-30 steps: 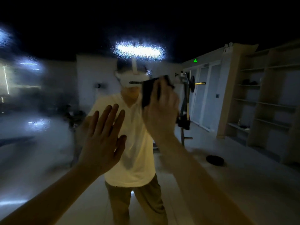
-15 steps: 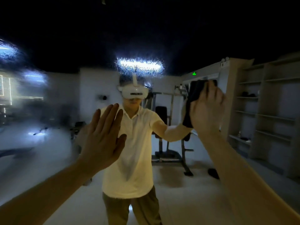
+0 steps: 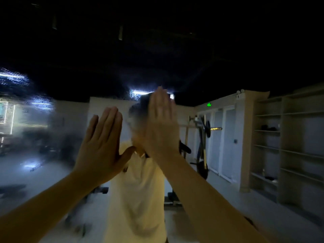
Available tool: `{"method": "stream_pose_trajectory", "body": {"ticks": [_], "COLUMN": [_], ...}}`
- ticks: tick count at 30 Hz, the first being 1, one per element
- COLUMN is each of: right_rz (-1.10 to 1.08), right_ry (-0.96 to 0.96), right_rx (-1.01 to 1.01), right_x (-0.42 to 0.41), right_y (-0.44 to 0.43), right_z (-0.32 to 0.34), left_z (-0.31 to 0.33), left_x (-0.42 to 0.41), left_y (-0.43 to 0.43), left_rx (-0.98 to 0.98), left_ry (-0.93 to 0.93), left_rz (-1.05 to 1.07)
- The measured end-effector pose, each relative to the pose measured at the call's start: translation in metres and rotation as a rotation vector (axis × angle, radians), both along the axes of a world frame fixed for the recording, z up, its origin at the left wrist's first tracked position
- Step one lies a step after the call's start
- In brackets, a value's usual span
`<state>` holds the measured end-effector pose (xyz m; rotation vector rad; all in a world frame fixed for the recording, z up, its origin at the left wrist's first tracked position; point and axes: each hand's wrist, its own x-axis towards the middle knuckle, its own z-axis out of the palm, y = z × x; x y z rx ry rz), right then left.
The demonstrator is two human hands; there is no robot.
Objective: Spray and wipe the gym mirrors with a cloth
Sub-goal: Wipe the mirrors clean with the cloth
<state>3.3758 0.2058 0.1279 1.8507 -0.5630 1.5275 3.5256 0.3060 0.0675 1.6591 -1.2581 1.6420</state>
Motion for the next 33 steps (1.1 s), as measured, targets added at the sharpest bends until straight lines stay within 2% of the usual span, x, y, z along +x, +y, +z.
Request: {"method": "stream_pose_trajectory", "body": {"ticks": [3, 5, 13, 15, 17, 22, 27, 31, 33], "right_rz": [0.039, -0.027, -0.172, -0.157, -0.128, -0.041, -0.025, 0.001, 0.006], "right_ry": [0.169, 0.184, -0.267, -0.377, -0.406, -0.26, -0.016, 0.244, 0.273], "right_rx": [-0.07, -0.082, 0.309, 0.382, 0.381, 0.206, 0.073, -0.179, -0.228], "right_x": [0.006, -0.014, -0.132, -0.131, -0.112, -0.035, 0.033, 0.04, 0.02], "right_y": [-0.004, -0.019, -0.115, -0.112, -0.097, -0.038, 0.021, 0.022, 0.005], "right_z": [-0.001, 0.006, 0.032, 0.04, 0.048, 0.067, 0.073, 0.052, 0.045], "left_z": [-0.003, -0.002, 0.0, 0.0, 0.0, 0.0, -0.001, -0.002, -0.001], "left_x": [0.002, 0.001, -0.001, -0.001, -0.001, 0.0, 0.0, 0.001, 0.0], "left_y": [0.001, 0.001, 0.002, 0.002, 0.002, 0.001, 0.002, 0.003, 0.003], "left_rx": [0.013, 0.008, 0.016, 0.02, 0.021, 0.006, -0.002, -0.002, -0.007], "left_ry": [-0.02, -0.028, -0.032, -0.03, -0.03, -0.027, -0.036, -0.045, -0.04], "left_rz": [0.019, 0.023, 0.047, 0.051, 0.046, 0.035, 0.037, 0.026, 0.017]}}
